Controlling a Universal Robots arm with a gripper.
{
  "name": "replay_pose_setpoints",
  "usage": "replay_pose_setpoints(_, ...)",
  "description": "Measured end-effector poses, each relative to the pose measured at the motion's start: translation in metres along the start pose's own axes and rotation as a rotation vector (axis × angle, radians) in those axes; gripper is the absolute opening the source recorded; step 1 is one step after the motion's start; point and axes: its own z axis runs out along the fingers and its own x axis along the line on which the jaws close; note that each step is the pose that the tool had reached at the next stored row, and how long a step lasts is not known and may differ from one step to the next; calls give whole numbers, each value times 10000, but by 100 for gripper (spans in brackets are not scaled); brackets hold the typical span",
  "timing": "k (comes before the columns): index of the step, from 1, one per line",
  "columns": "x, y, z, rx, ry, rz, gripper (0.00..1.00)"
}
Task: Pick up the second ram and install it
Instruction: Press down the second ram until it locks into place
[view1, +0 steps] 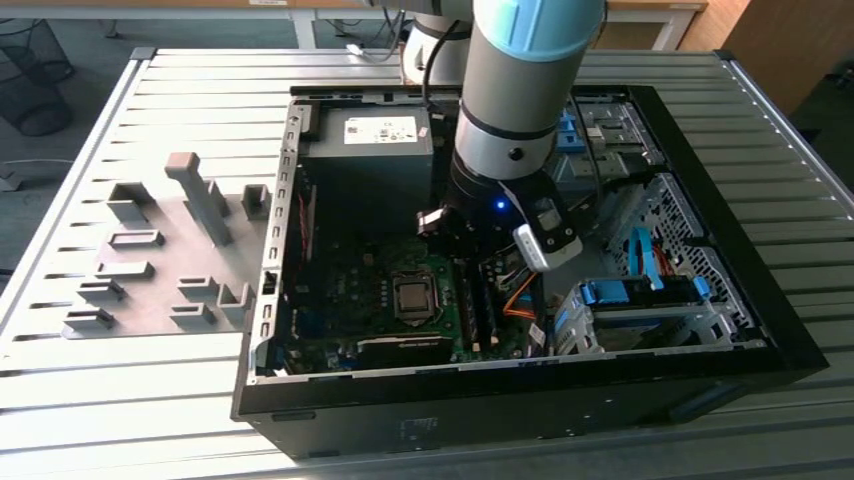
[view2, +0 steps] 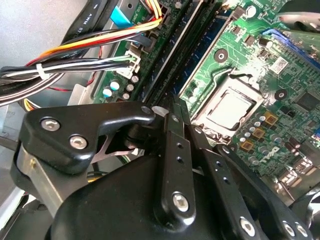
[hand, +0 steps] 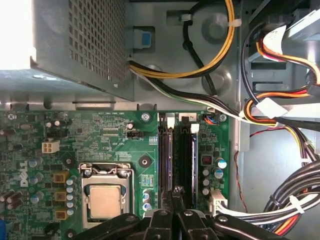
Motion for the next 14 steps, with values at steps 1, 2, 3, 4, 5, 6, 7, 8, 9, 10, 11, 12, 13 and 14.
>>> replay_pose_setpoints(1, -1, 1, 13, -3, -1, 0, 13)
replay_pose_setpoints(2, -1, 2, 26, -8, -4, 0, 13)
replay_pose_setpoints(3, -1, 2, 31, -5, -2, 0, 13)
replay_pose_setpoints(4, -1, 2, 36, -4, -2, 0, 13)
replay_pose_setpoints(5, -1, 1, 38, -4, -2, 0, 13)
replay_pose_setpoints(6, -1, 1, 39, -6, -2, 0, 13)
replay_pose_setpoints(7, -1, 2, 35, -7, -3, 0, 13)
replay_pose_setpoints(8, -2, 4, 20, -24, -9, 1, 13)
replay_pose_setpoints(9, -1, 6, -12, -49, -15, 0, 13)
replay_pose_setpoints(10, 1, 3, -62, -32, -9, 1, 13)
replay_pose_setpoints(11, 3, -2, -114, -16, -4, 1, 13)
replay_pose_setpoints(12, 5, -3, -157, -21, -6, 1, 13)
replay_pose_setpoints(13, 6, -4, -198, -20, -5, 1, 13)
replay_pose_setpoints(14, 7, -5, -233, -16, -4, 0, 13)
